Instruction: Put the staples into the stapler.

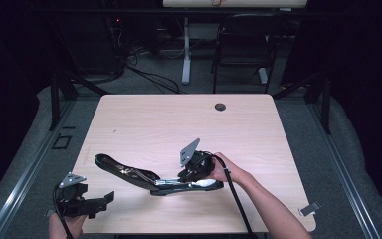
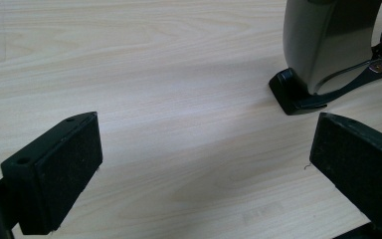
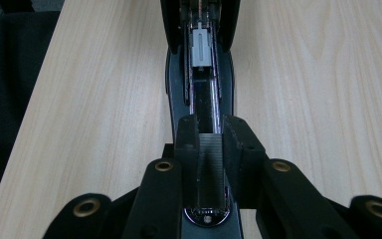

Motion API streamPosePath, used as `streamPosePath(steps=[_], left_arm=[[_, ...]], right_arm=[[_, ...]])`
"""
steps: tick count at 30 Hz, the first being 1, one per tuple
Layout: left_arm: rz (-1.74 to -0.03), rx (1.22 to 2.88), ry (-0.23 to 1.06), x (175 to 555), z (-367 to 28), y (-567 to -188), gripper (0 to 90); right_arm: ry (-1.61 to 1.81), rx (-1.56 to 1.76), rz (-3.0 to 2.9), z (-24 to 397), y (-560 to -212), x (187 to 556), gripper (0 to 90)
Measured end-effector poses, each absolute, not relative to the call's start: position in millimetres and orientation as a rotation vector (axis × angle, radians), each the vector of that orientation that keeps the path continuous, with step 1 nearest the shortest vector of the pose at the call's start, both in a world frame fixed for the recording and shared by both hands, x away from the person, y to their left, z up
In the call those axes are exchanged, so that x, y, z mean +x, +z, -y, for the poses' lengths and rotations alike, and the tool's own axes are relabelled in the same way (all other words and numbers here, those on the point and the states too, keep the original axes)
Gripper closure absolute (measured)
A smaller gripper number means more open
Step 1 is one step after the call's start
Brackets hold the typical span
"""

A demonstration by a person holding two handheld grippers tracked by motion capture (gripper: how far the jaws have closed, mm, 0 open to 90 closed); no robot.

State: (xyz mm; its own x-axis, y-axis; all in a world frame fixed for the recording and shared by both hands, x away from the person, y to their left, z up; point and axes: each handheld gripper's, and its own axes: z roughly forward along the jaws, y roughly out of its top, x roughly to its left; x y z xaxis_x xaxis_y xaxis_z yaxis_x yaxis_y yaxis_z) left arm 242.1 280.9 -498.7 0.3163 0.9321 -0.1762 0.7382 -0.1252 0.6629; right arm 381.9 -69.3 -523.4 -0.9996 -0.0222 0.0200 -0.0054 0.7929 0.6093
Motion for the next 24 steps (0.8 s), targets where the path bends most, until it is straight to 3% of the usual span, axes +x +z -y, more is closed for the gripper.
streamPosePath(steps=[24], left_arm=[[-1.476,1.914,0.372,241.7,-281.0,-498.9,0.1]], right_arm=[[-0.991,0.024,2.936,68.7,-523.3,383.2,76.7]])
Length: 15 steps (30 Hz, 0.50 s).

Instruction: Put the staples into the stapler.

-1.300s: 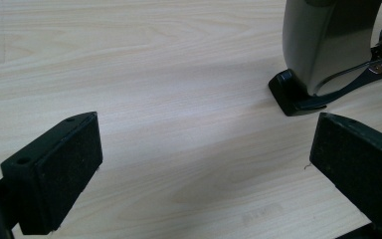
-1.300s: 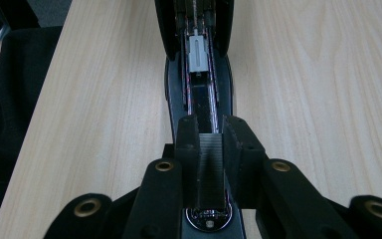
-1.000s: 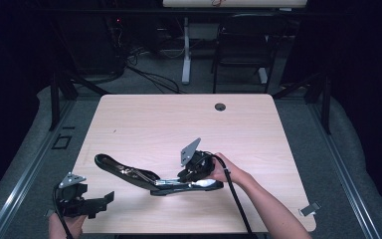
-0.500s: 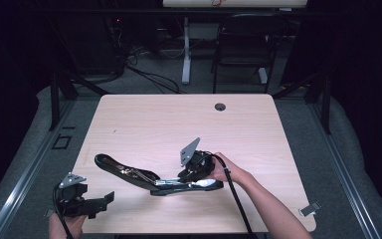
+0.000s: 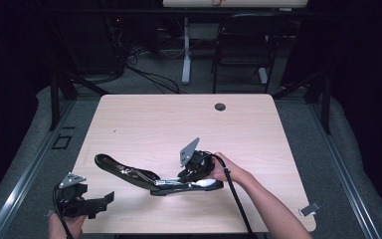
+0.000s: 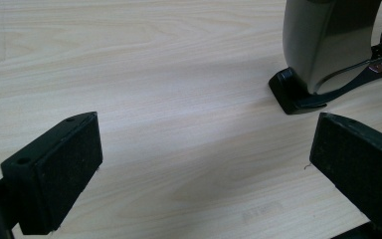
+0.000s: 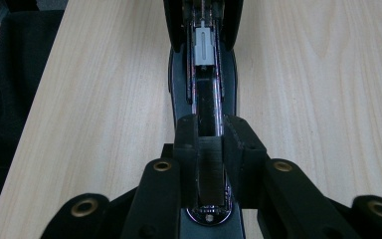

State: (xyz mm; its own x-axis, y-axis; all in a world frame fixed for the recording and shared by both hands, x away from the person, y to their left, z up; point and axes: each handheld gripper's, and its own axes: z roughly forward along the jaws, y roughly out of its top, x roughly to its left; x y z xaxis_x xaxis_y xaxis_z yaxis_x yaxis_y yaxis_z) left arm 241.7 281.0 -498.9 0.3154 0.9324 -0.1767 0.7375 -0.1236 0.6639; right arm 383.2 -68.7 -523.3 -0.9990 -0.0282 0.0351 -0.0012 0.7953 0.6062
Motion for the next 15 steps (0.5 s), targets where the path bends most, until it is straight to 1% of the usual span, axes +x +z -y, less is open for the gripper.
streamPosePath(steps=[10,13,15], left_arm=[[-1.473,1.915,0.372,241.4,-281.4,-498.7,0.1],[-1.473,1.908,0.373,241.2,-281.8,-498.4,0.1],[-1.477,1.902,0.372,241.1,-282.1,-498.1,0.1]], right_arm=[[-0.956,0.010,2.947,70.6,-524.7,385.4,70.4],[-0.971,-0.014,2.938,71.8,-523.4,385.8,65.9],[-0.967,-0.025,2.942,72.6,-521.8,386.6,59.8]])
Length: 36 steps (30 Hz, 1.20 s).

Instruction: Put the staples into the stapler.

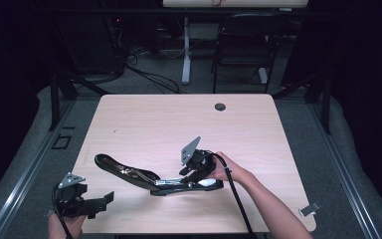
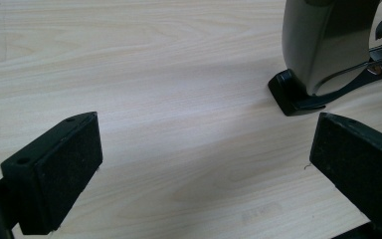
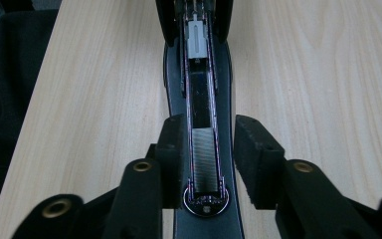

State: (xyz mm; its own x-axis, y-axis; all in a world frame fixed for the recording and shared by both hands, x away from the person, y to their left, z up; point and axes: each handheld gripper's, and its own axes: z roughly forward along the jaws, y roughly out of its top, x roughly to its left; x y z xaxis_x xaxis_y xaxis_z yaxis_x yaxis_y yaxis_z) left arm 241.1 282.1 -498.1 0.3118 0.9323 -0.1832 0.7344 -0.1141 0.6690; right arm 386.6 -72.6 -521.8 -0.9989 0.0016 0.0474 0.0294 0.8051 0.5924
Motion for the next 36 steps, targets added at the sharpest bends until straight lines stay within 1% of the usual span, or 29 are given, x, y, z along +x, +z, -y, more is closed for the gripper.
streamPosePath(steps=[2,11,17,24,29,36], left_arm=[[-1.476,1.902,0.364,241.0,-282.8,-497.6,0.2],[-1.470,1.891,0.361,240.8,-282.5,-497.7,0.2],[-1.469,1.892,0.361,240.7,-282.3,-497.7,0.2],[-1.470,1.891,0.367,240.5,-281.8,-497.7,0.2],[-1.468,1.890,0.368,240.7,-281.6,-497.8,0.2],[-1.472,1.865,0.361,239.3,-284.3,-495.0,0.2]], right_arm=[[-0.970,-0.039,2.938,73.7,-519.7,386.8,56.4],[-0.919,-0.209,2.961,80.0,-514.5,387.8,32.2],[-0.891,-0.309,2.979,86.4,-513.0,387.4,23.2],[-0.865,-0.425,2.996,90.2,-508.3,383.8,16.0],[-0.849,-0.480,3.009,92.6,-504.2,380.2,13.9],[-0.906,-0.519,2.968,104.2,-498.1,374.1,13.7]])
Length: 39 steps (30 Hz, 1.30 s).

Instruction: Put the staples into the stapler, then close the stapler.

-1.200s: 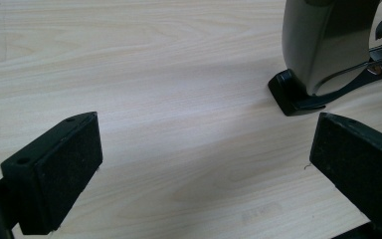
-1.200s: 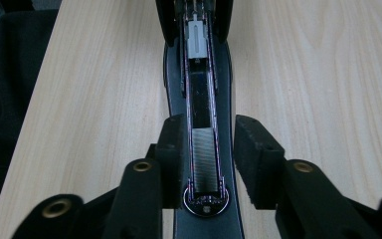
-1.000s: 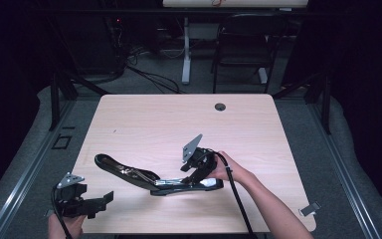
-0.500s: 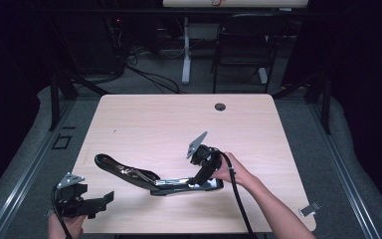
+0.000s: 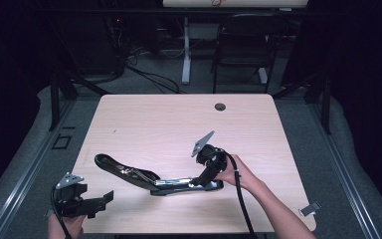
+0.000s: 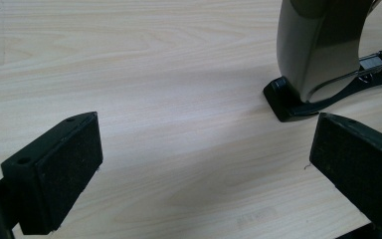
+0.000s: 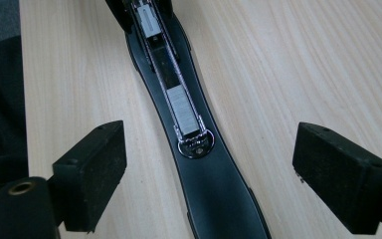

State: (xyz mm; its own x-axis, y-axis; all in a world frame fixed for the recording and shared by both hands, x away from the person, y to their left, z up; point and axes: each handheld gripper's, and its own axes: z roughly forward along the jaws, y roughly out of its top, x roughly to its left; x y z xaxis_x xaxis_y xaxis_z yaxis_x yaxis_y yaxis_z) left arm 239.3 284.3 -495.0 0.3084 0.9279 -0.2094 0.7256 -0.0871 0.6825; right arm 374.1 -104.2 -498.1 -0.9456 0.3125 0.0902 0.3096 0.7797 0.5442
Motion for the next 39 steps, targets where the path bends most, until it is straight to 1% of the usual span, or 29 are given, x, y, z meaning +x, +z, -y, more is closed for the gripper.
streamPosePath(steps=[3,6,8,10,11,13,15,16,17,19,20,23,27,28,35,39], left_arm=[[-1.476,1.809,0.366,238.0,-286.4,-492.3,0.9],[-1.480,1.793,0.353,237.6,-288.6,-491.7,2.9],[-1.483,1.787,0.354,237.4,-289.0,-491.6,6.0],[-1.479,1.794,0.354,236.7,-289.5,-490.4,11.3],[-1.474,1.780,0.363,236.6,-288.6,-490.9,16.5],[-1.466,1.783,0.366,236.6,-287.5,-490.5,21.8],[-1.464,1.770,0.368,236.4,-286.8,-490.3,32.2],[-1.461,1.772,0.365,236.4,-286.7,-490.2,34.0],[-1.456,1.772,0.365,236.5,-286.5,-490.2,37.4],[-1.442,1.755,0.365,236.5,-285.9,-490.3,44.0],[-1.431,1.744,0.355,236.3,-286.0,-489.8,49.3],[-1.401,1.728,0.343,238.1,-284.7,-489.7,58.8],[-1.366,1.719,0.325,240.5,-281.7,-490.0,68.9],[-1.361,1.718,0.329,240.3,-281.2,-489.4,72.9],[-1.359,1.714,0.354,243.7,-279.7,-487.1,88.4],[-1.330,1.734,0.381,248.3,-274.1,-484.5,89.9]], right_arm=[[0.909,0.562,-2.943,110.1,-497.2,370.6,14.7],[0.895,0.594,-2.919,114.5,-498.8,366.1,15.3],[0.891,0.610,-2.908,116.8,-499.6,363.4,16.3],[0.888,0.635,-2.884,118.1,-499.8,361.7,19.2],[0.882,0.651,-2.876,118.4,-499.3,360.7,21.7],[0.878,0.658,-2.851,118.9,-498.0,358.8,30.6],[0.875,0.656,-2.829,118.8,-496.4,356.1,34.4],[0.869,0.652,-2.817,118.8,-495.1,355.4,38.3],[0.925,0.673,-2.734,116.7,-498.1,352.9,41.5],[0.922,0.661,-2.709,115.4,-497.7,351.8,46.6],[0.922,0.654,-2.708,114.8,-497.8,351.5,50.0],[0.947,0.653,-2.699,113.5,-499.2,350.7,57.3],[0.925,0.657,-2.677,115.3,-496.6,350.2,66.9],[0.870,0.652,-2.735,118.6,-491.5,350.9,69.5],[0.906,0.700,-2.711,126.0,-491.3,354.7,80.7],[0.925,0.685,-2.704,124.6,-491.1,354.2,84.5]])
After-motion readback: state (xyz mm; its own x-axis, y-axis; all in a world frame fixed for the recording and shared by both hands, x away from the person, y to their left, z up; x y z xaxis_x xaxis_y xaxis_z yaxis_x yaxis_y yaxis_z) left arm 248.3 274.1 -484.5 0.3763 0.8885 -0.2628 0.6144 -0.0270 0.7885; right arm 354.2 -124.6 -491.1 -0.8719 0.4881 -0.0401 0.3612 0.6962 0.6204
